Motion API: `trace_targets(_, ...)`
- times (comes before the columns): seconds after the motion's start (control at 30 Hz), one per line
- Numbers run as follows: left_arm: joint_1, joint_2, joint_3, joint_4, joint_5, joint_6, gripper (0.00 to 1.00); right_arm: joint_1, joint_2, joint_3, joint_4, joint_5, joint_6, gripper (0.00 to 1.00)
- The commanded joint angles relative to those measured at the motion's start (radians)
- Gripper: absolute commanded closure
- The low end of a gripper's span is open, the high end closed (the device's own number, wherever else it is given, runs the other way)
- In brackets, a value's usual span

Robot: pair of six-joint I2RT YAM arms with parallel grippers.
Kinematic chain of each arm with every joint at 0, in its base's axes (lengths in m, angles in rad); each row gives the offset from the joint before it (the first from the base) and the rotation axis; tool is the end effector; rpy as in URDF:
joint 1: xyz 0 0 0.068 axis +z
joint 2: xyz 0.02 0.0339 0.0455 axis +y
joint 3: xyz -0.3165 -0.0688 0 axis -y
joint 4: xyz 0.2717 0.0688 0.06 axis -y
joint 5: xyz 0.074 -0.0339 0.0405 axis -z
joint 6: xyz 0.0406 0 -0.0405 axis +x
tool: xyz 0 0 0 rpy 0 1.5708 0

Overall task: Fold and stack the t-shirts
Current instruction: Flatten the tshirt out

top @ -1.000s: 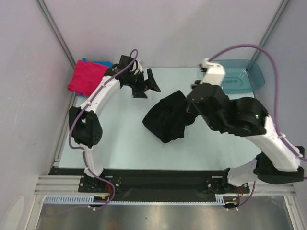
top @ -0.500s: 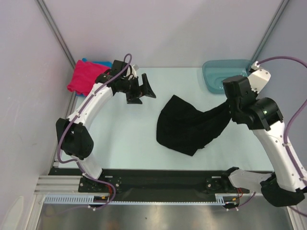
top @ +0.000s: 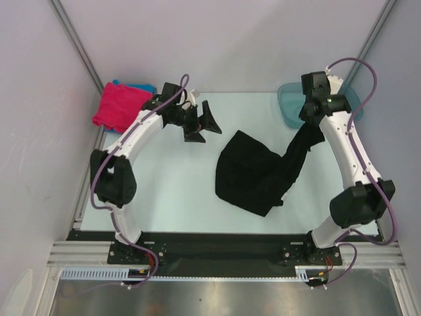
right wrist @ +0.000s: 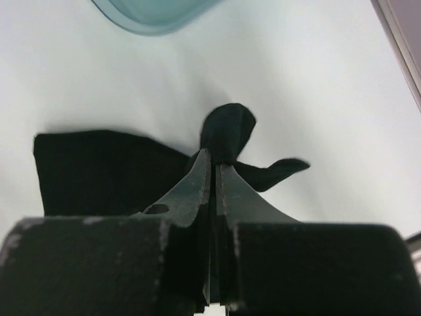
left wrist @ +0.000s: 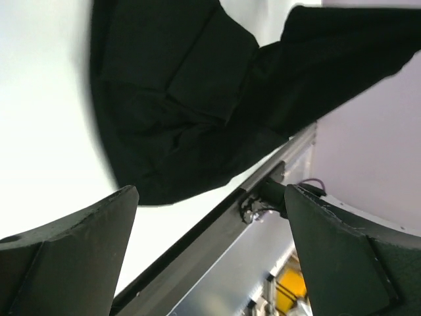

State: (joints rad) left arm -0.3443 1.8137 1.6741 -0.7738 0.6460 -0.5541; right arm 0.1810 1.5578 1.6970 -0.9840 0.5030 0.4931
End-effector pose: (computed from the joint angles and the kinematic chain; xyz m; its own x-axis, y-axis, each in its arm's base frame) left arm 0.4046 -0.1710 0.3581 -0.9577 -0.1029 -0.2689 0.1316 0.6742 -0.7268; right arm 0.3472 0.0436 0.4451 -0.5736 0.3166 -0.7554 0.4866 0.8736 -0.0033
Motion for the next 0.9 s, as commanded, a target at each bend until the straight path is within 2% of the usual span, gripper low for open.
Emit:
trace_targets(0.0,-0.008,0.105,0.041,0.108,0.179,-0.044,0.0,-0.002,0.064,0.118,0.048,-0.035,-0.062,1.0)
trace_targets(0.07,-0.015,0.188,0.085,0.107,0.188,-0.032,0.0,0.002,0.077,0.133,0.057,-0.061,-0.065,1.0)
trace_targets(0.2,-0.018,0.36,0.28,0.038,0.103,0.02,0.0,0.0,0.074,0.139,0.113,-0.112,-0.073,1.0)
trace_targets(0.4,-0.025,0.6,0.502,0.022,0.0,0.049,0.0,0.006,0.088,0.151,0.148,-0.228,-0.057,1.0)
trace_targets(0.6,-0.044,0.636,0.48,0.111,-0.055,0.034,0.0,0.009,0.128,0.205,0.131,-0.287,-0.062,1.0)
trace_targets(0.87,-0.062,0.662,0.401,0.208,0.04,0.006,0.0,0.009,0.148,0.211,0.134,-0.343,-0.054,1.0)
